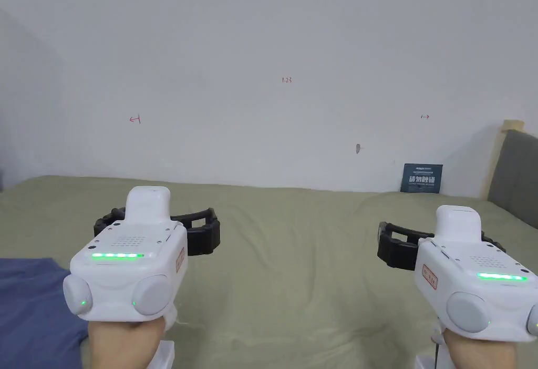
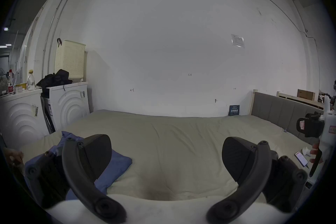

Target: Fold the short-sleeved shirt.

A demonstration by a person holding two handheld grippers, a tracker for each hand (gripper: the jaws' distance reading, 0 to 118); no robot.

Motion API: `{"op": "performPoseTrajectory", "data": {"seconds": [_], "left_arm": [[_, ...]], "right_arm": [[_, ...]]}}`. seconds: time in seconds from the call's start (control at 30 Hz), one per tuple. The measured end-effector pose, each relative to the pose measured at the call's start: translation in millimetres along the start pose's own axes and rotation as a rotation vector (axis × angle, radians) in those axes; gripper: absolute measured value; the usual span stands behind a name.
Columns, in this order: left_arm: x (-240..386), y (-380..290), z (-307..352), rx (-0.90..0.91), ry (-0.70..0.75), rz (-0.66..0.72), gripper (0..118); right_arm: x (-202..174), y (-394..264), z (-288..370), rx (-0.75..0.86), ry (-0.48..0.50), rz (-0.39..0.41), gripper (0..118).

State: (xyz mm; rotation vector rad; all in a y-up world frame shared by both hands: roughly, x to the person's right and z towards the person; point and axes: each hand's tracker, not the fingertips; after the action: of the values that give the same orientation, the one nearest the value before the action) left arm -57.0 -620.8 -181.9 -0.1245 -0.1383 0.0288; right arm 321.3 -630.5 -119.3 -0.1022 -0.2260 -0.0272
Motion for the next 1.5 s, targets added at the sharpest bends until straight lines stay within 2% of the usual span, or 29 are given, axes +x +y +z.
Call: {"op": "performPoseTrajectory", "data": {"seconds": [0.07, 0.13, 0.17, 0.23, 0.3, 0.33, 0.37, 0.4, 0.43, 0.47, 0.5, 0.53, 0.6, 0.67, 0.7, 0.73, 0.77, 0.83, 0.87, 0.93, 1.1, 1.37, 1.5], "left_arm": [[-4, 5, -1, -0.006, -0.025, 0.089, 118], [-19, 15, -7, -0.023, -0.084, 0.285, 118], [-29, 21, -9, -0.030, -0.092, 0.450, 118], [-55, 22, -10, -0.013, -0.080, 0.845, 118], [-83, 4, -13, -0.014, 0.000, 1.292, 118], [-93, -10, -11, -0.015, 0.051, 1.500, 118], [-99, -23, -11, -0.013, 0.081, 1.642, 118], [-104, -34, -13, -0.039, 0.090, 1.727, 118], [-96, -39, -6, -0.077, 0.089, 1.748, 118], [-95, -40, -6, -0.098, 0.084, 1.680, 118], [-93, -37, -5, -0.112, 0.085, 1.583, 118], [-88, -24, -4, -0.119, 0.077, 1.362, 118], [-59, 12, 3, -0.076, 0.069, 0.799, 118], [-20, 36, 12, 0.040, 0.132, 0.195, 118], [-17, 39, 2, 0.091, 0.145, 0.000, 118], [-6, 40, 6, 0.126, 0.135, -0.106, 118], [-2, 41, 8, 0.135, 0.075, -0.123, 118], [4, 43, 10, 0.083, -0.009, -0.064, 118], [6, 43, 10, 0.070, 0.006, -0.044, 118], [9, 40, 10, 0.076, 0.051, -0.030, 118], [4, 37, 2, 0.053, 0.051, 0.016, 118], [5, 35, -2, 0.032, 0.055, 0.003, 118], [-7, 32, 11, 0.017, 0.037, 0.076, 118]], "right_arm": [[-2, 4, -2, -0.005, -0.004, 0.010, 118], [-12, 15, -2, 0.036, -0.024, 0.183, 118], [-20, 20, -1, 0.079, -0.026, 0.313, 118], [-36, 28, 2, 0.143, -0.003, 0.603, 118], [-53, 27, 1, 0.166, 0.016, 0.973, 118], [-61, 22, -2, 0.126, 0.014, 1.194, 118], [-69, 13, -5, 0.099, 0.004, 1.403, 118], [-74, -1, -9, 0.070, -0.026, 1.647, 117], [-76, -16, -12, 0.104, -0.085, 1.812, 117], [-75, -23, -13, 0.155, -0.089, 1.852, 117], [-74, -22, -12, 0.183, -0.047, 1.791, 117], [-73, -12, -9, 0.159, 0.013, 1.511, 117], [-67, 15, -8, 0.072, 0.038, 0.877, 117], [-39, 34, -14, 0.000, 0.083, 0.286, 117], [-23, 36, -14, -0.023, 0.120, 0.017, 117], [-8, 34, -14, -0.020, 0.148, -0.224, 117], [1, 29, -15, -0.019, 0.100, -0.333, 117], [7, 27, -13, 0.008, -0.021, -0.268, 117], [7, 26, -14, 0.031, -0.051, -0.191, 117], [3, 25, -12, 0.026, -0.058, -0.108, 117], [-5, 32, 0, 0.025, -0.048, -0.076, 117], [-18, 40, 15, 0.007, -0.024, -0.044, 117], [-22, 39, 17, 0.003, -0.030, 0.067, 116]]}}
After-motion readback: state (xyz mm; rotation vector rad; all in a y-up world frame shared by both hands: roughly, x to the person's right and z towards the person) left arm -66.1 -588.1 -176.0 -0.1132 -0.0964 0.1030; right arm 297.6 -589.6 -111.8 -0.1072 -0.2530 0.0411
